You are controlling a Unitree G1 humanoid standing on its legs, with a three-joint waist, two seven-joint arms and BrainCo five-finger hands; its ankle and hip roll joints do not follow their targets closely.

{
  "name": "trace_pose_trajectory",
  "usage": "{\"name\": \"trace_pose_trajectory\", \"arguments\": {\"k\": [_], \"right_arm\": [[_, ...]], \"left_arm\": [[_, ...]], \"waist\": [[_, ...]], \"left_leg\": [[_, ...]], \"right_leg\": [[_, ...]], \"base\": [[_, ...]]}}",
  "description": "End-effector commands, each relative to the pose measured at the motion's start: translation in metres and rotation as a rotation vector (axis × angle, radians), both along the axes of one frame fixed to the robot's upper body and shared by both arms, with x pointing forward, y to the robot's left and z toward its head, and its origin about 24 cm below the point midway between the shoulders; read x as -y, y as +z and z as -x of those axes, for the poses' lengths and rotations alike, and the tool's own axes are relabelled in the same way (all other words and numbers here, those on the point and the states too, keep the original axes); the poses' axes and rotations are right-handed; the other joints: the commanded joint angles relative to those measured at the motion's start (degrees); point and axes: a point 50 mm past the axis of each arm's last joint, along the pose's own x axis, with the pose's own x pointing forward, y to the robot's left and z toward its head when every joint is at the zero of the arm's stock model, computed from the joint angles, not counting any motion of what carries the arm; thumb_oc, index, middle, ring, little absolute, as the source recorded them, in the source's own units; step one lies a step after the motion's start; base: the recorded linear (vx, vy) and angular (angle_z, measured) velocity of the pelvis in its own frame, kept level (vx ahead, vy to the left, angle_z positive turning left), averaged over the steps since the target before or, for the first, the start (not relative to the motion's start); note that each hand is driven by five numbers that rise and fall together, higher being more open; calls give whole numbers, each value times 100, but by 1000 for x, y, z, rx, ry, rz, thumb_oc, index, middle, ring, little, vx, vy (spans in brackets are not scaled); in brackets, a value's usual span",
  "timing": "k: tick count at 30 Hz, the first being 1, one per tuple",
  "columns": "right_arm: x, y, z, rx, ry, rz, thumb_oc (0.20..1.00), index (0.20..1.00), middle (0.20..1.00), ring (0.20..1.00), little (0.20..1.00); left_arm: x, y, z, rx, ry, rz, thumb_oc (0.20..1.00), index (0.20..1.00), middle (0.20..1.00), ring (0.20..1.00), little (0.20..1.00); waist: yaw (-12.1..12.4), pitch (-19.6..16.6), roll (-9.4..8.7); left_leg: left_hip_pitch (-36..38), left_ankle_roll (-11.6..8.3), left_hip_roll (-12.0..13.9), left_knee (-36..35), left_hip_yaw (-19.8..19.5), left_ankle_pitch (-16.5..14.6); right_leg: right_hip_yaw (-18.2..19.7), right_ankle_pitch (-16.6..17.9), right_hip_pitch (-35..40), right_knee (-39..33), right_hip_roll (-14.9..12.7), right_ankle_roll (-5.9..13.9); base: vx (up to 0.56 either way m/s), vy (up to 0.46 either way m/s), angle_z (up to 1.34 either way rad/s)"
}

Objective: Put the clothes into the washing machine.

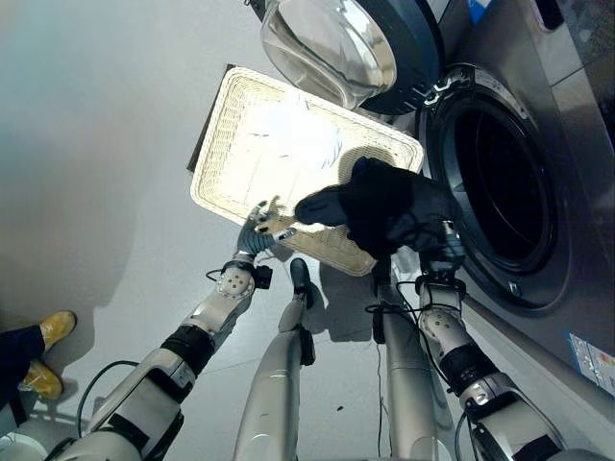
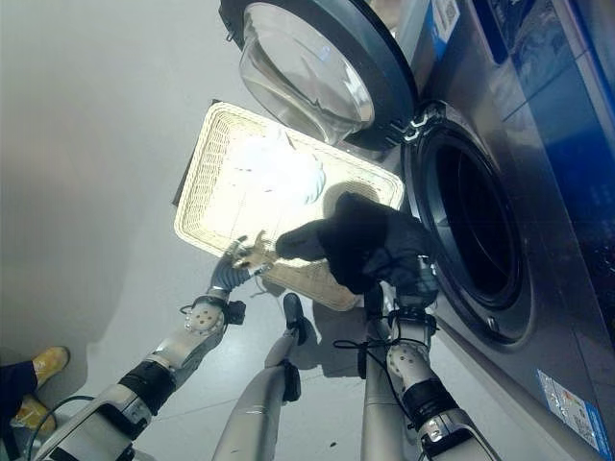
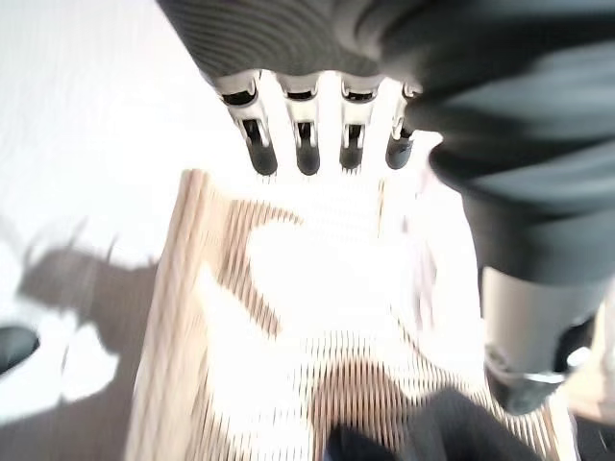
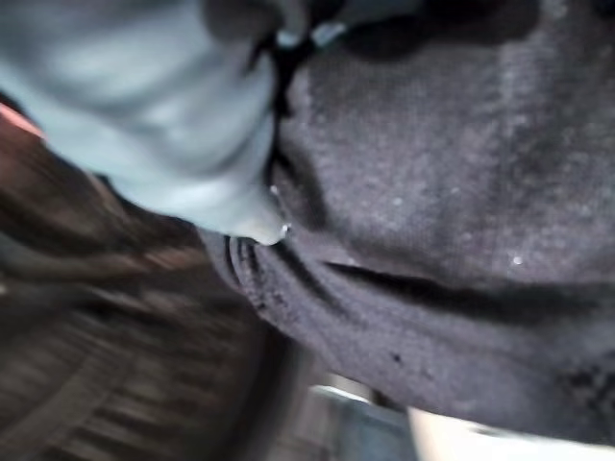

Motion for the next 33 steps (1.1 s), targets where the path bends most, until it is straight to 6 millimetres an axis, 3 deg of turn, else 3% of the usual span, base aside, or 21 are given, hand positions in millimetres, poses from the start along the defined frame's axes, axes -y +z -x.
{"name": "trace_pose_trajectory", "arguments": {"k": [1,3,5,6,7,10,12,13,17,20,21,22,23,25,26,31,33], "right_arm": [[46,39,5,95,-235,-34,200,200,200,200,200],[73,60,9,125,-367,-64,200,200,200,200,200],[77,64,10,132,-391,-75,200,200,200,200,200],[107,84,21,170,-556,-117,200,200,200,200,200],[123,94,29,198,-640,-158,200,200,200,200,200],[146,110,46,253,-794,-222,200,200,200,200,200],[174,133,74,333,-1013,-320,200,200,200,200,200],[176,136,78,341,-1039,-336,200,200,200,200,200],[205,148,125,382,-1293,-582,200,200,200,200,200],[224,148,142,337,-1322,-639,200,200,200,200,200],[229,149,141,306,-1286,-606,338,338,338,338,338],[229,149,141,306,-1286,-606,338,338,338,338,338],[232,149,137,280,-1238,-564,1000,1000,1000,1000,1000],[230,145,111,198,-1031,-485,1000,1000,1000,1000,1000],[215,136,82,115,-850,-496,1000,1000,1000,1000,1000],[182,118,30,-40,-509,-427,1000,1000,1000,1000,1000],[147,101,-5,-121,-232,-311,1000,1000,1000,1000,1000]], "left_arm": [[3,0,1,42,21,-10,1000,1000,1000,1000,1000],[-2,-6,2,13,39,-13,1000,1000,1000,1000,1000],[-3,-7,2,8,40,-11,1000,1000,1000,1000,1000],[-9,-14,5,-26,55,-6,1000,1000,1000,1000,1000],[-13,-19,7,-43,64,-4,1000,1000,1000,1000,1000],[-19,-27,12,-71,77,4,1000,1000,1000,1000,1000],[-28,-35,17,-105,91,-1,1000,1000,1000,1000,1000],[-29,-35,17,-106,92,-1,1000,1000,1000,1000,1000],[-47,-39,21,-141,101,-13,1000,1000,1000,1000,1000],[-58,-36,22,-148,108,-10,1000,1000,1000,1000,1000],[-60,-37,22,-155,102,-13,1000,1000,1000,1000,1000],[-60,-37,22,-155,102,-13,1000,1000,1000,1000,1000],[-60,-35,22,-151,97,-12,1000,1000,1000,1000,1000],[-55,-35,22,-145,73,-14,1000,1000,1000,1000,1000],[-48,-30,18,-129,46,-19,1000,1000,1000,1000,1000],[-34,-20,11,-96,-2,-25,1000,1000,1000,1000,1000],[-25,-9,8,-48,-17,-49,1000,1000,1000,1000,1000]], "waist": [[-194,-84,272],[-229,-84,290],[-233,-84,291],[-257,-84,290],[-278,-84,286],[-300,-84,283],[-332,-84,259],[-331,-84,263],[-397,-84,188],[-425,-84,127],[-422,-84,125],[-422,-84,125],[-414,-84,123],[-351,-84,171],[-276,-84,240],[-140,-84,394],[-45,-84,448]], "left_leg": [[-340,113,-534,936,317,-735],[-381,107,-506,1076,408,-822],[-387,106,-500,1101,426,-841],[-426,103,-471,1257,492,-949],[-430,108,-462,1303,510,-993],[-450,111,-449,1397,534,-1071],[-453,106,-434,1476,548,-1129],[-460,104,-430,1483,551,-1133],[-510,74,-392,1564,540,-1152],[-636,83,-392,1637,511,-1104],[-625,79,-383,1672,491,-1153],[-625,79,-383,1672,491,-1153],[-692,89,-389,1670,488,-1094],[-719,93,-409,1642,434,-1088],[-782,96,-433,1593,410,-1040],[-872,102,-481,1505,352,-984],[-951,115,-508,1418,324,-923]], "right_leg": [[-465,119,282,-575,105,193],[-455,79,221,-478,93,204],[-454,71,214,-466,91,206],[-434,37,174,-390,78,219],[-417,19,165,-366,87,219],[-379,-3,145,-326,102,225],[-337,-21,150,-296,128,216],[-329,-24,145,-291,133,214],[-273,-41,104,-196,174,211],[-251,3,-3,-122,191,188],[-247,-53,5,-68,202,192],[-247,-53,5,-68,202,192],[-248,-4,-52,-66,200,181],[-271,-48,-66,-49,202,196],[-312,-39,-136,-54,168,209],[-413,-51,-242,-42,100,214],[-488,-29,-309,-80,76,209]], "base": [[39,-34,-12],[39,-22,-17],[25,-15,-13],[44,-32,-11],[43,-30,-6],[39,-12,-12],[40,-19,-12],[34,-24,-11],[37,-49,-6],[38,-66,8],[34,-49,5],[27,-32,7],[30,-42,4],[31,-67,2],[-22,-62,2],[4,-37,3],[-18,-51,1]]}}
